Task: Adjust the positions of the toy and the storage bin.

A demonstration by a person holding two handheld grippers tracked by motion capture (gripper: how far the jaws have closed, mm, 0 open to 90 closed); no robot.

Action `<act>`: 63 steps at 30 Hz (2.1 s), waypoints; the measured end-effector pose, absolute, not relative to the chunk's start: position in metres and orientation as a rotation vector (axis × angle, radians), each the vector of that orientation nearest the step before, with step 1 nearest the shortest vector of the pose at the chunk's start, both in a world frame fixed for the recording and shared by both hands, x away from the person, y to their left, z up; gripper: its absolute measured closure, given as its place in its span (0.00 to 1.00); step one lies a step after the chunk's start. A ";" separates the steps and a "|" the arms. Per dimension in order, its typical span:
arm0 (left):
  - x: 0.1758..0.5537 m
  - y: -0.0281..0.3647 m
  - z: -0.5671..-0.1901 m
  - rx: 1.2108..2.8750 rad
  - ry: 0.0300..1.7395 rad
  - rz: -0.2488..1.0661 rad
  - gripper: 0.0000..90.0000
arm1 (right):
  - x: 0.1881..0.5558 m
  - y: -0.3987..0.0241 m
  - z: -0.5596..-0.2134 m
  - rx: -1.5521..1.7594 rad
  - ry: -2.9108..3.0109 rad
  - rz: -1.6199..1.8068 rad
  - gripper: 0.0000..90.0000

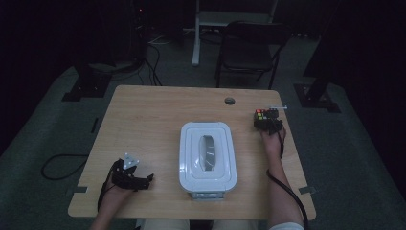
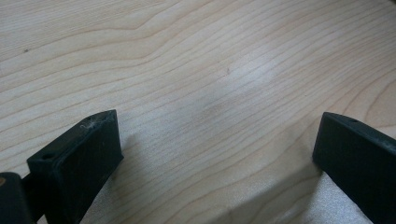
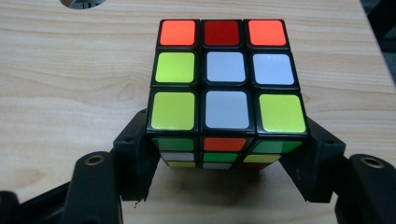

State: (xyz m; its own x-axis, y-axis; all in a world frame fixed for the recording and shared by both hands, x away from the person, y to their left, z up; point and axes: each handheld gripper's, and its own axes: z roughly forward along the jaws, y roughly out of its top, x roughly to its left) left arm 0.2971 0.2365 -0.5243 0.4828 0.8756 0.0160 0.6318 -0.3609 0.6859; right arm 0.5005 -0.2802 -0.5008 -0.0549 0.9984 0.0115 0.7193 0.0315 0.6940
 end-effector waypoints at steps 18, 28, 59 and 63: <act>0.299 0.236 -0.524 2.114 1.235 0.509 0.02 | 0.420 -0.284 -0.476 1.582 1.875 0.860 0.38; 0.299 0.236 -0.524 2.115 1.238 0.509 0.02 | 0.367 -0.291 -0.480 1.552 1.928 0.861 0.38; 0.299 0.236 -0.524 2.115 1.238 0.509 0.02 | 0.272 -0.343 -0.506 1.636 1.934 0.813 0.38; 0.299 0.236 -0.524 2.114 1.238 0.509 0.02 | 0.271 -0.343 -0.506 1.631 1.933 0.810 0.37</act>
State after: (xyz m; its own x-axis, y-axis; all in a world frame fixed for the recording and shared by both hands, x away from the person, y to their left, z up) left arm 0.2988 0.2364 -0.5242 0.4844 0.8747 0.0144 0.6322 -0.3614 0.6854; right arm 0.2714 -0.3433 -0.5064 -0.1735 0.9847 0.0134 0.6999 0.1138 0.7051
